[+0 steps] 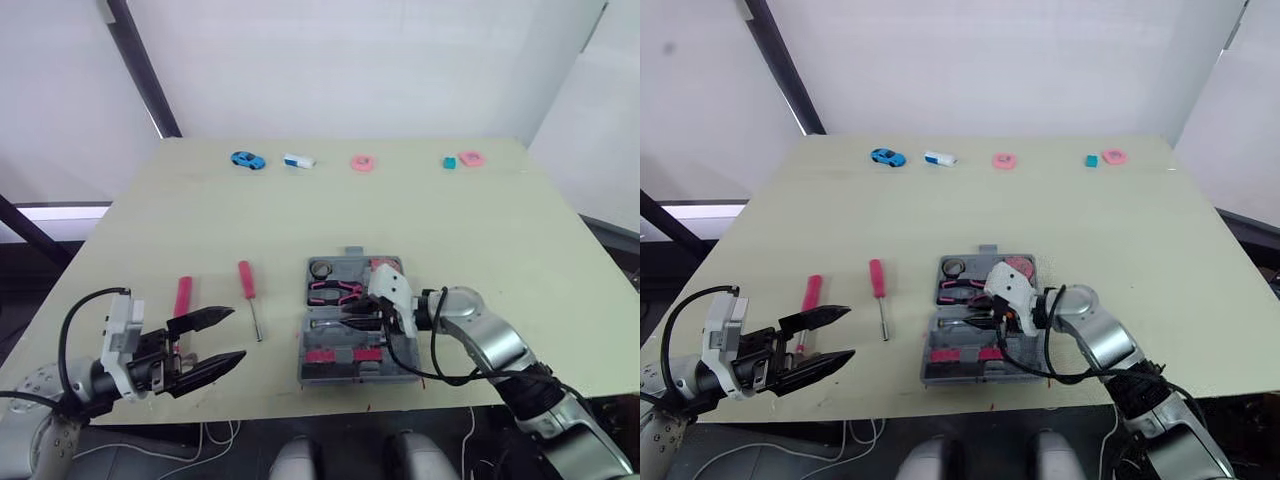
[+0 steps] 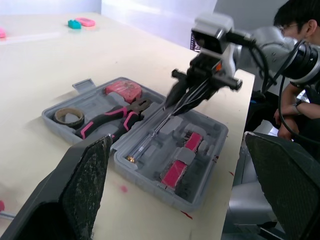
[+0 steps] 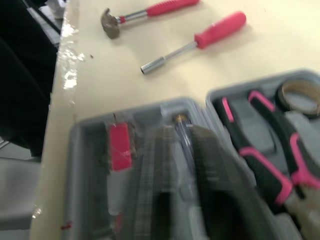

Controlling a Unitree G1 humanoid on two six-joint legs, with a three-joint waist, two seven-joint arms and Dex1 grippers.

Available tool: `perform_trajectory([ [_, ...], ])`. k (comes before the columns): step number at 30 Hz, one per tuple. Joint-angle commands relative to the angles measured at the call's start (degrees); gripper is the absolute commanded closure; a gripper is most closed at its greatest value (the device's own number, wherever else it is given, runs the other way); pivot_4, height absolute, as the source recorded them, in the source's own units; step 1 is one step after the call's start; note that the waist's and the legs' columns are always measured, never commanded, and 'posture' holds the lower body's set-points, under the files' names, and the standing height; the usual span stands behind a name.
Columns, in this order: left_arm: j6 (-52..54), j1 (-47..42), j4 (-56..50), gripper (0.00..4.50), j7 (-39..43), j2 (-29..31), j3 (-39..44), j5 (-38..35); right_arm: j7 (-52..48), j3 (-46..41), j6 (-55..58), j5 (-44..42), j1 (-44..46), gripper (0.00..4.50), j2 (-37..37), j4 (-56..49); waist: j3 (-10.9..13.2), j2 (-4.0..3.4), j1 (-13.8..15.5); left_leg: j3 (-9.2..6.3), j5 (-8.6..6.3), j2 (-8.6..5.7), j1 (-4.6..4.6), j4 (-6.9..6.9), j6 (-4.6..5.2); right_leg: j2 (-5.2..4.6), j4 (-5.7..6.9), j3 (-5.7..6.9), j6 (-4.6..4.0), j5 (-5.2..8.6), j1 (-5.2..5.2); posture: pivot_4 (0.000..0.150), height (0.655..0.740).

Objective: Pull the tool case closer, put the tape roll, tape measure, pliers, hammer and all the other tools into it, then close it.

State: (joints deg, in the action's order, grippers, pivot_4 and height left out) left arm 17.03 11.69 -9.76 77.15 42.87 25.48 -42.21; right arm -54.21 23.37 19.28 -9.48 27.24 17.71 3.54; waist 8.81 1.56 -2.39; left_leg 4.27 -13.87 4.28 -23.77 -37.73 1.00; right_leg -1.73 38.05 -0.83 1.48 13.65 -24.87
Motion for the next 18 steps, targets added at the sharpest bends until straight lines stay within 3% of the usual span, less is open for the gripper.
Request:
perform_trajectory([
  [1,-1.3,-0.3,0.4,0.00,0.7,-0.3,-0.4,0.3,1.0,-1.0,-3.5,0.7,1.2,4.46,-1.6,2.5,0.0,0.00,0.1,0.00,0.00,0.00,-0.01,0.00,0.00,0.00,0.00,0.00,0.00,0.00,0.00,0.150,0.7400],
  [12,-2.5,-0.4,1.4,0.00,1.1,-0.3,-1.2,0.7,2.2,2.1,-7.8,8.6,3.0,4.46,-2.5,14.2,0.0,0.00,0.2,0.01,0.00,-0.02,-0.02,0.00,0.00,-0.03,-0.02,-0.02,-0.01,0.00,0.03,0.150,0.7400],
  [18,-2.6,-0.1,1.2,0.00,0.8,-0.7,-1.5,0.9,1.7,6.6,-3.6,14.1,4.1,4.46,-2.2,20.5,-0.1,0.04,0.1,0.00,0.00,0.00,0.11,0.00,0.00,-0.02,0.00,-0.02,-0.03,0.01,0.12,0.150,0.7400],
])
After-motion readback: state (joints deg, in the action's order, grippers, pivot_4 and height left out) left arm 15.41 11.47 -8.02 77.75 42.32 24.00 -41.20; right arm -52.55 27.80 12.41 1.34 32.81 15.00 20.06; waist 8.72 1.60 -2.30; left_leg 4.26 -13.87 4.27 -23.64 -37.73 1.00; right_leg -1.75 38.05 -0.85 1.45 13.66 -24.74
